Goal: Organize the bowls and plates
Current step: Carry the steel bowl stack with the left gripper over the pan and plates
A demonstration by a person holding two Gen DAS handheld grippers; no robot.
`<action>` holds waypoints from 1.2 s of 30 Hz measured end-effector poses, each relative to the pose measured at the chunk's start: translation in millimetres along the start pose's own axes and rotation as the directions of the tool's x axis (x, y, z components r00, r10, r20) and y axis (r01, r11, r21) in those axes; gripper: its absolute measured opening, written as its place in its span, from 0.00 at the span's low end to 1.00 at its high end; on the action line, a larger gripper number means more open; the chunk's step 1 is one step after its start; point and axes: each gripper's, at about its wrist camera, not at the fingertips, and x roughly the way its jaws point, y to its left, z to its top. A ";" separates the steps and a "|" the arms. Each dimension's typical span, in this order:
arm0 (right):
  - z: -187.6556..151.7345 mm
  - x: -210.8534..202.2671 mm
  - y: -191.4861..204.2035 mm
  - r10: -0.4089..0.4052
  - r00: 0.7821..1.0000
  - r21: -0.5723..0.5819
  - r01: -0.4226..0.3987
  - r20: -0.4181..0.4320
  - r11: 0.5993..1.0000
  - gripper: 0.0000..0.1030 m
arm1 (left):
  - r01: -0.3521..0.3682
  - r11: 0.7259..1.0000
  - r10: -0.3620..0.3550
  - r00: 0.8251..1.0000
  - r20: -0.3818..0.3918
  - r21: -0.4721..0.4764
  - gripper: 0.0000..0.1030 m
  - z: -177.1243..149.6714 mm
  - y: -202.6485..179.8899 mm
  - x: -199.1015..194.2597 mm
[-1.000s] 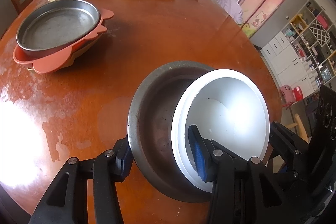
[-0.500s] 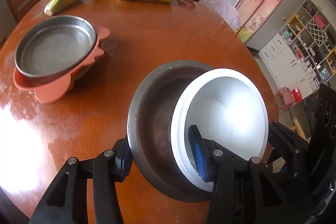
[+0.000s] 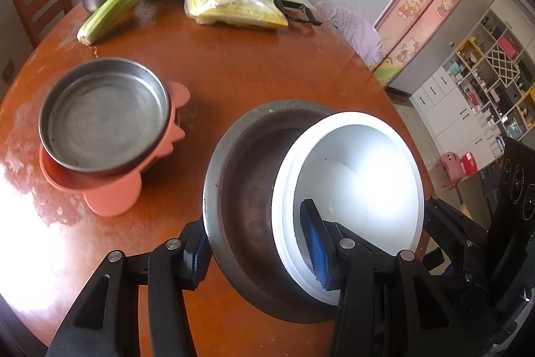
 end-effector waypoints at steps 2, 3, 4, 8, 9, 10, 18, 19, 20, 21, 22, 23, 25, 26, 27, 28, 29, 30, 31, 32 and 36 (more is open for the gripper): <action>5.7 -1.3 2.6 0.000 1.000 -0.003 0.000 0.005 1.000 0.68 | 0.001 1.000 -0.001 1.000 0.007 0.000 0.48 4.6 1.2 -3.6; 8.1 -1.5 3.1 0.000 1.000 -0.005 0.000 0.006 1.000 0.68 | 0.001 1.000 0.000 1.000 0.010 -0.001 0.48 6.5 1.5 -4.8; 10.7 -1.8 3.9 0.002 1.000 -0.003 -0.002 0.007 1.000 0.68 | -0.001 1.000 0.001 1.000 0.014 -0.001 0.48 8.4 2.0 -7.0; 20.5 -2.7 8.7 0.002 1.000 -0.012 -0.001 0.012 1.000 0.68 | 0.000 1.000 0.000 1.000 0.020 -0.002 0.48 16.2 5.4 -12.5; 23.1 -3.0 10.3 0.000 1.000 -0.015 0.000 0.011 1.000 0.68 | 0.000 1.000 0.000 1.000 0.020 -0.004 0.48 17.5 5.8 -13.1; 25.7 -2.9 11.7 0.001 1.000 -0.016 0.000 0.012 1.000 0.68 | -0.002 1.000 0.002 1.000 0.023 -0.006 0.48 19.1 6.4 -15.0; 46.6 -2.9 20.9 0.008 1.000 -0.027 -0.007 0.026 1.000 0.68 | -0.017 1.000 0.017 0.998 0.055 -0.002 0.48 37.0 13.8 -27.2; 49.0 -3.1 22.6 0.008 1.000 -0.030 -0.007 0.028 1.000 0.68 | -0.018 1.000 0.019 0.998 0.059 -0.002 0.48 39.0 15.1 -28.9; 52.4 -3.2 24.9 0.008 1.000 -0.033 -0.007 0.030 0.999 0.68 | -0.019 1.000 0.019 0.998 0.064 0.000 0.48 41.2 16.3 -30.9; 54.3 -4.0 26.2 0.007 0.999 -0.037 -0.005 0.031 0.999 0.68 | -0.019 1.000 0.019 0.997 0.069 0.000 0.48 42.8 17.7 -32.3; 56.7 -4.0 27.8 0.005 0.999 -0.042 -0.004 0.034 0.999 0.68 | -0.019 1.000 0.019 0.997 0.074 0.000 0.48 45.1 19.5 -34.0; 60.0 -3.8 30.3 0.002 0.999 -0.047 0.000 0.036 0.999 0.68 | -0.018 1.000 0.018 0.997 0.079 0.001 0.48 46.8 20.9 -35.3; 62.1 -6.0 33.5 -0.001 0.999 -0.055 0.004 0.039 0.998 0.68 | -0.017 1.000 0.017 0.996 0.084 -0.003 0.48 50.2 24.6 -37.7; 65.2 -5.6 36.0 -0.002 0.999 -0.060 0.004 0.039 0.998 0.68 | -0.017 1.000 0.017 0.996 0.091 -0.001 0.48 52.0 26.8 -39.5; 67.3 -5.2 37.3 -0.001 0.999 -0.060 0.003 0.039 0.998 0.68 | -0.020 1.000 0.020 0.995 0.095 0.002 0.48 53.7 28.4 -41.0; 70.1 -4.4 39.9 -0.002 0.999 -0.064 0.005 0.040 0.998 0.68 | -0.023 1.000 0.022 0.995 0.098 0.002 0.48 55.9 30.8 -42.7; 72.0 -3.5 41.7 -0.003 0.999 -0.067 0.006 0.040 0.998 0.68 | -0.024 1.000 0.024 0.995 0.101 0.003 0.48 57.9 32.9 -44.2; 75.0 -2.4 44.6 -0.005 0.999 -0.070 0.008 0.041 0.998 0.68 | -0.026 1.000 0.025 0.994 0.104 0.004 0.48 59.7 34.7 -45.5; 77.7 -1.5 47.4 -0.006 0.999 -0.075 0.009 0.042 0.997 0.68 | -0.027 1.000 0.026 0.994 0.106 0.002 0.48 62.0 37.2 -47.0; 81.0 -0.1 50.3 -0.005 0.999 -0.079 0.008 0.042 0.997 0.68 | -0.027 1.000 0.027 0.994 0.109 -0.001 0.48 64.2 40.6 -48.7; 93.1 4.1 60.6 0.003 0.999 -0.094 0.002 0.044 0.996 0.68 | -0.038 0.999 0.039 0.991 0.128 -0.007 0.48 73.1 52.8 -57.1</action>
